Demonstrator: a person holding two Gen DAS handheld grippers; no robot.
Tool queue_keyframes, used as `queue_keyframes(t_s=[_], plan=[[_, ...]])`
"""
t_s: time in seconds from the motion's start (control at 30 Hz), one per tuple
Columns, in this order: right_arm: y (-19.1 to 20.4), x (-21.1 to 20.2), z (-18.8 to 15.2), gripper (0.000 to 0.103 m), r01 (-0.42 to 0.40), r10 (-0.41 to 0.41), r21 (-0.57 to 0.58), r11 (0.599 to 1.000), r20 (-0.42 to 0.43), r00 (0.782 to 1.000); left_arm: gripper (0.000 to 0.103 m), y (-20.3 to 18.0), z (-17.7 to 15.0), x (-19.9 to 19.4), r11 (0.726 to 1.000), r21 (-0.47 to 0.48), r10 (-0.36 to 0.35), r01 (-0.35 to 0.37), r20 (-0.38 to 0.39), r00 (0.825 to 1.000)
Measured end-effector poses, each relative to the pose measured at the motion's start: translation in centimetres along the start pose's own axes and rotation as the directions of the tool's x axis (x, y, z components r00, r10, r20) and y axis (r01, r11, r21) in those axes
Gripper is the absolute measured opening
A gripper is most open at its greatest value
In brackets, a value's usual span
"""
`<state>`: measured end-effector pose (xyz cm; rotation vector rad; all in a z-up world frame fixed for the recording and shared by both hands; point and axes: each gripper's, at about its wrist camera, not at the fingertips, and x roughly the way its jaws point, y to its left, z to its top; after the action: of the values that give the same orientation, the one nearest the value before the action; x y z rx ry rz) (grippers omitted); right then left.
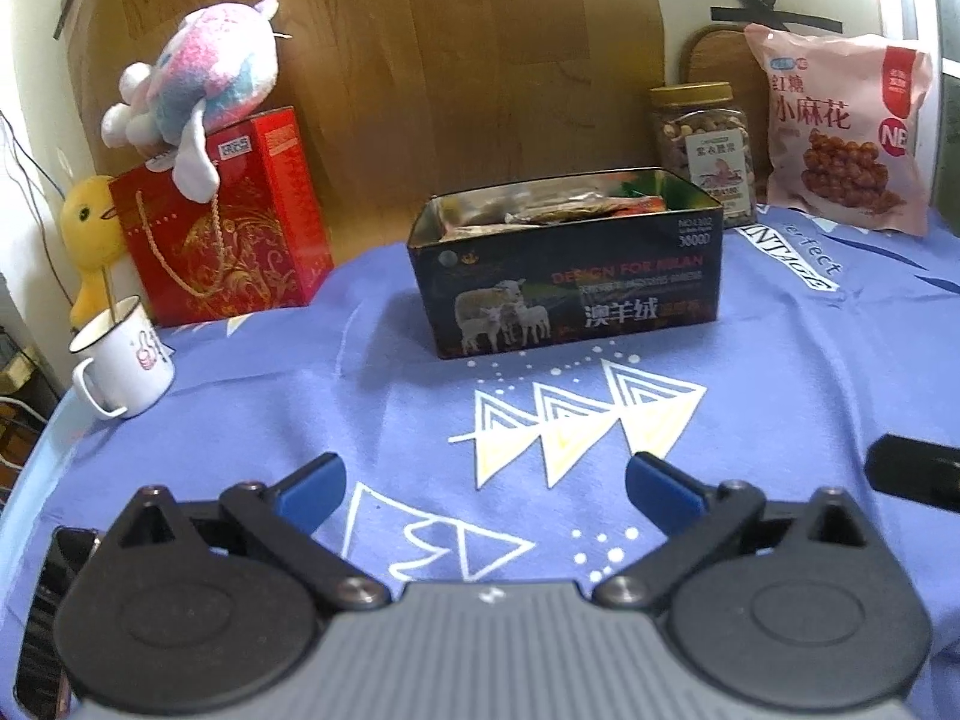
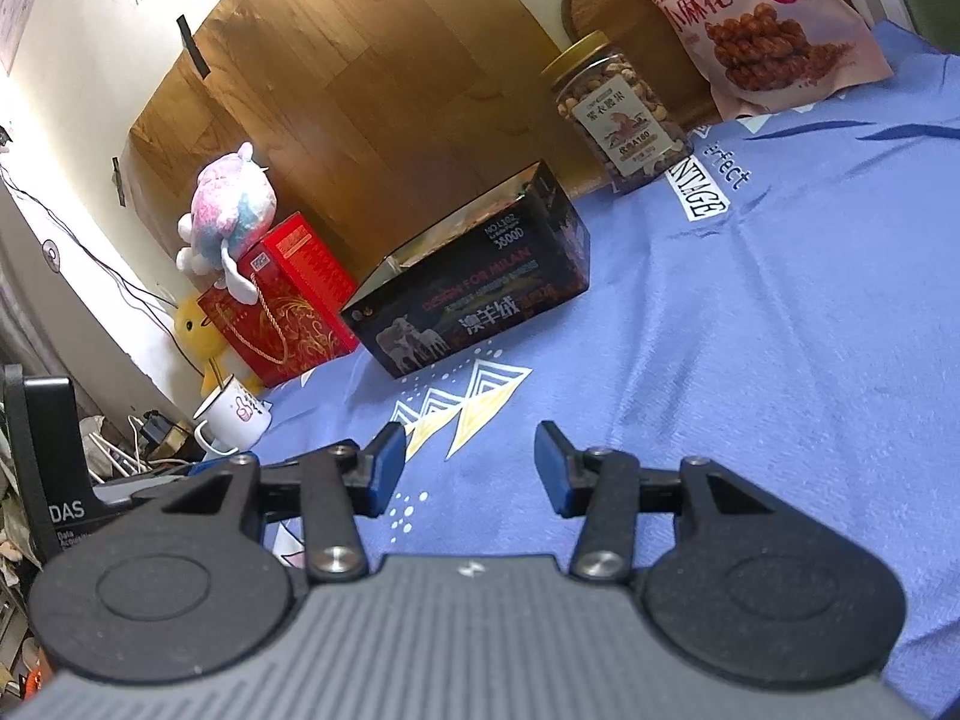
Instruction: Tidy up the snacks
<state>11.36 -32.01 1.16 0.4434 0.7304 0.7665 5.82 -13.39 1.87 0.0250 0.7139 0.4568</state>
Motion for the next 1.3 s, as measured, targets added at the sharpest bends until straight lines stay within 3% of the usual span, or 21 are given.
queue_keyframes(t_s=[0.6,1.03,1.3], plan=[[-0.2,-0.3,-0.1,0.056,-0.013,0.013,0.009,1.0,0.01,1.0,0.103,-0.2,0.4,-0.2,0.992,0.033,0.123,-0.125,0.066,0.99],[-0.1,-0.3,-0.1,0.056,-0.014,0.014,0.014,1.0,0.007,1.0,0.103,0.3,0.7,-0.7,0.963,0.083,0.241,-0.256,0.159,0.957],[0.0,-0.3,-0.1,0.056,-0.02,0.02,0.012,1.0,0.009,1.0,0.103,0.9,0.9,-0.5,0.954,0.086,0.27,-0.287,0.171,0.948]])
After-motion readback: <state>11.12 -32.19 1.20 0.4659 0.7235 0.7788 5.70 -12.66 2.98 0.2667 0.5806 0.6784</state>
